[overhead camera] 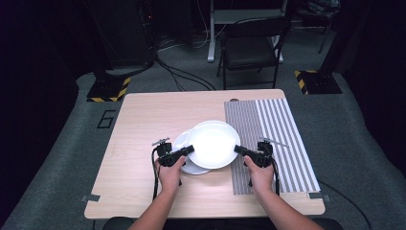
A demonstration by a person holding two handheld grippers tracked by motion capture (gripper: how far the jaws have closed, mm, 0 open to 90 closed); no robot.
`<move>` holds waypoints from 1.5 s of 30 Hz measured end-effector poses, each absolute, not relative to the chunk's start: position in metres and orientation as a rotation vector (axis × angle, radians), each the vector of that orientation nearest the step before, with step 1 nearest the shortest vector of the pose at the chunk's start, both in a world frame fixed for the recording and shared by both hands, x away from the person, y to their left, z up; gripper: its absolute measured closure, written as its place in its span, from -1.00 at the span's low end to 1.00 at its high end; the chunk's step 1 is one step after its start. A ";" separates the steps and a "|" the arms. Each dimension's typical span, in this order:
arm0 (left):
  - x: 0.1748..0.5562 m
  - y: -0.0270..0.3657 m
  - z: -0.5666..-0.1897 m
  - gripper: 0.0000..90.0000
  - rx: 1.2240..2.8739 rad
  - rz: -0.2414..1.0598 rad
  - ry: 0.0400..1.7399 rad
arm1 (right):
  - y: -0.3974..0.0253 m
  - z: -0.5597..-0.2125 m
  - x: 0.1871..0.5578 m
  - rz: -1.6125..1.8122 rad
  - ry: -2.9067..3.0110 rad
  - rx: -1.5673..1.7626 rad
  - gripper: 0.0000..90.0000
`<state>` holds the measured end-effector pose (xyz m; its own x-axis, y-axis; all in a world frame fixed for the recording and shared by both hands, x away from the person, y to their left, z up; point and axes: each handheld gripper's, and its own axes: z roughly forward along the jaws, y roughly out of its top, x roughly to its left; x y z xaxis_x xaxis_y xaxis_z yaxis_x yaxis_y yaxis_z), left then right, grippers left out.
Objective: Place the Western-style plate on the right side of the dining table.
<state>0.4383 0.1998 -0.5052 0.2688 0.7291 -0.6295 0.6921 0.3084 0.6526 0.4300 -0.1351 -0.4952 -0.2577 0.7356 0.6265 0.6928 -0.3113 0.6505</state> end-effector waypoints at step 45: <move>0.454 0.149 -0.488 0.57 1.438 0.040 1.383 | -0.181 -0.489 0.420 1.699 1.682 1.892 0.68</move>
